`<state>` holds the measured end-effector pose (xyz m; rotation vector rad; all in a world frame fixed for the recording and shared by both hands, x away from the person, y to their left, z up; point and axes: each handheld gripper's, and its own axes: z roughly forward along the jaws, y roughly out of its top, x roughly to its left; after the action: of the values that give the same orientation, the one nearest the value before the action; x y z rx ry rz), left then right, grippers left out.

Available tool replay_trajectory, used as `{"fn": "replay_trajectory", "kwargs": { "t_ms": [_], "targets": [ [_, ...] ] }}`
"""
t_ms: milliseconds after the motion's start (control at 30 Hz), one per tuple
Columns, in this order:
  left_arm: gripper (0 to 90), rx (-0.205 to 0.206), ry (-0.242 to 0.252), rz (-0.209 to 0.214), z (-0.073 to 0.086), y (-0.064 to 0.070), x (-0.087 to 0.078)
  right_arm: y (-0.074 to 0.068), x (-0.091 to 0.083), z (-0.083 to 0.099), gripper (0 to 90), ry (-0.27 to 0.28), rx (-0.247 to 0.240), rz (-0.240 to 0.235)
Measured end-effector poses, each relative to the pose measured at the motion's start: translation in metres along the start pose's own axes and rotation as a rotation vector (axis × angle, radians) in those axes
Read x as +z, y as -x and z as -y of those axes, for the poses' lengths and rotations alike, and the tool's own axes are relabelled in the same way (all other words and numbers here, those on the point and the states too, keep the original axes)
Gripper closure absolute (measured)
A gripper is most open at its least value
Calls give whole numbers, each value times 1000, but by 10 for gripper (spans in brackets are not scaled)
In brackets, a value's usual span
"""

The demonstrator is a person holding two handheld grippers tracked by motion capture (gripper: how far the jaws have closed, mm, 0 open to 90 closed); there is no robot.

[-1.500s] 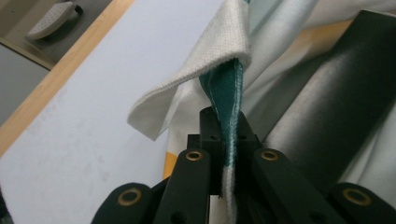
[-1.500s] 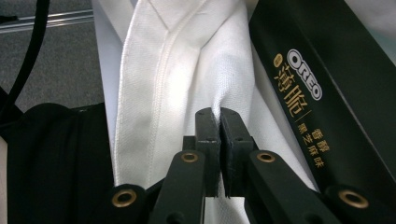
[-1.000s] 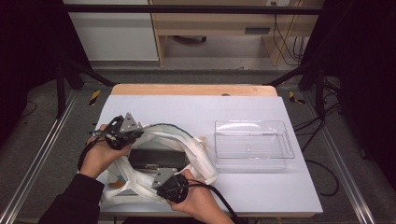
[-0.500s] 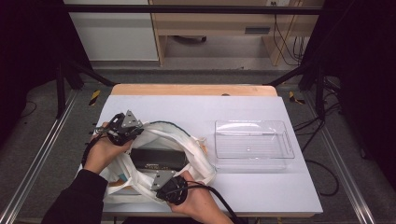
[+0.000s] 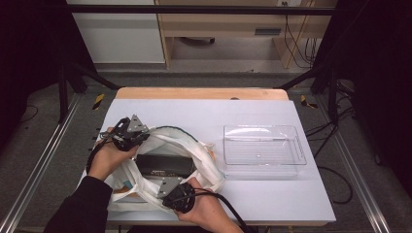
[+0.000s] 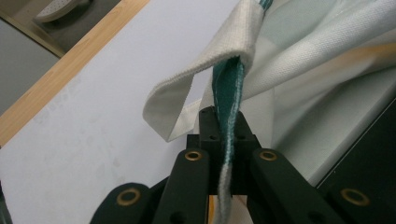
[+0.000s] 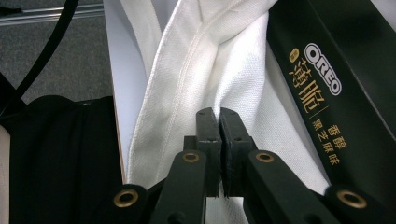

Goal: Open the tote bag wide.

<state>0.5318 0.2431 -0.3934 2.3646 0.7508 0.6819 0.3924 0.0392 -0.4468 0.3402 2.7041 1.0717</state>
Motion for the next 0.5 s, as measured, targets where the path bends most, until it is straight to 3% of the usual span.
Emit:
{"fn": "replay_trajectory", "kwargs": {
  "t_ms": [500],
  "targets": [
    [880, -1, 2, 0, 0, -3, 1, -2, 0, -2, 888, -15, -23, 2]
  ]
}}
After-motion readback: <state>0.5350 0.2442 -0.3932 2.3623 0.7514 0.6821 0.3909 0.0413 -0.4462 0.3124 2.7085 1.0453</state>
